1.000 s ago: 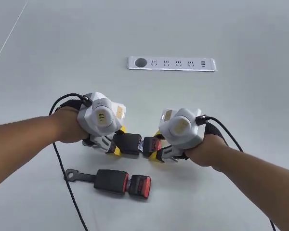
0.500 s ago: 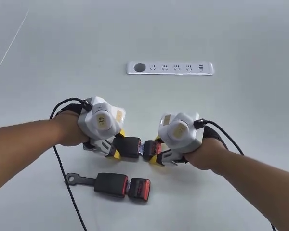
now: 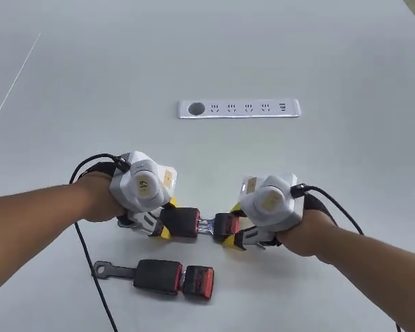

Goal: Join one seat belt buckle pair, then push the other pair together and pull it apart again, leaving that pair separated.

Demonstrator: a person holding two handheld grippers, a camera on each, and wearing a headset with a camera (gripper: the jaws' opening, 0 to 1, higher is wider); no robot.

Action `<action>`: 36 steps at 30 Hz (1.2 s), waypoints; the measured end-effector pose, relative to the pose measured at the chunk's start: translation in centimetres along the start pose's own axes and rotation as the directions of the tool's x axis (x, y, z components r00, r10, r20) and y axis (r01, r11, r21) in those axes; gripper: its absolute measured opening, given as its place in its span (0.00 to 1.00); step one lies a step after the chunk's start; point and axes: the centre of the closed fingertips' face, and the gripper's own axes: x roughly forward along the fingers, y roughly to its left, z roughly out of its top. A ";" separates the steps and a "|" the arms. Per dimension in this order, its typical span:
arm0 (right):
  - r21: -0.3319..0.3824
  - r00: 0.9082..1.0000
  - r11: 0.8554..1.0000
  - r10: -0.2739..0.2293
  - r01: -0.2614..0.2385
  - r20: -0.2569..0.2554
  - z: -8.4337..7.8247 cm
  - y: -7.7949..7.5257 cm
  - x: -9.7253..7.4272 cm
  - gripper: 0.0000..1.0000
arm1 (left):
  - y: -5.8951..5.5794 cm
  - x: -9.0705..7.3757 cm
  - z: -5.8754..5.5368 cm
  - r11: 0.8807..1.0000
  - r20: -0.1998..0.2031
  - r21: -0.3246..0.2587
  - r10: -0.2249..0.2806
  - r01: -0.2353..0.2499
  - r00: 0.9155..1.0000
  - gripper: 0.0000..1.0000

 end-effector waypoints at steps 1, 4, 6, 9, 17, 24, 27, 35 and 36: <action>-0.004 1.000 1.000 0.001 -0.001 0.000 -0.1 0.0 -0.1 0.35 | 0.0 0.0 0.0 1.000 0.001 0.000 0.000 0.000 1.000 0.33; -0.023 1.000 1.000 -0.001 0.000 -0.016 -0.9 0.0 -0.5 0.35 | 0.0 0.0 0.0 1.000 0.000 0.000 0.002 -0.002 1.000 0.33; -0.012 1.000 1.000 -0.003 0.003 -0.017 -1.4 0.0 -0.9 0.35 | -0.1 -0.1 0.0 1.000 -0.004 -0.003 0.001 -0.001 1.000 0.33; -0.014 1.000 1.000 0.003 -0.003 -0.013 -2.0 0.0 -1.5 0.35 | -0.1 -0.1 0.0 1.000 -0.009 -0.005 0.003 -0.003 1.000 0.33; 0.011 0.999 1.000 -0.005 0.006 -0.036 -4.5 -0.5 -3.6 0.35 | -0.1 -0.1 0.0 1.000 -0.013 -0.005 0.001 -0.002 1.000 0.33; 0.013 0.999 1.000 -0.018 0.018 -0.047 -5.9 -0.6 -4.5 0.36 | -0.2 -0.1 0.0 1.000 -0.017 -0.012 0.005 -0.005 1.000 0.33; 0.013 0.999 1.000 -0.020 0.021 -0.043 -6.2 -0.6 -4.7 0.36 | -0.2 0.0 0.0 1.000 -0.025 -0.012 0.006 -0.007 1.000 0.33; 0.012 0.998 1.000 -0.014 0.015 -0.065 -7.2 -0.5 -5.4 0.36 | -0.2 0.0 0.0 1.000 -0.032 -0.017 0.007 -0.007 0.999 0.34; 0.015 0.998 1.000 -0.014 0.015 -0.063 -7.3 -0.5 -5.5 0.36 | -0.1 0.1 0.0 1.000 -0.033 -0.017 0.007 -0.007 0.999 0.34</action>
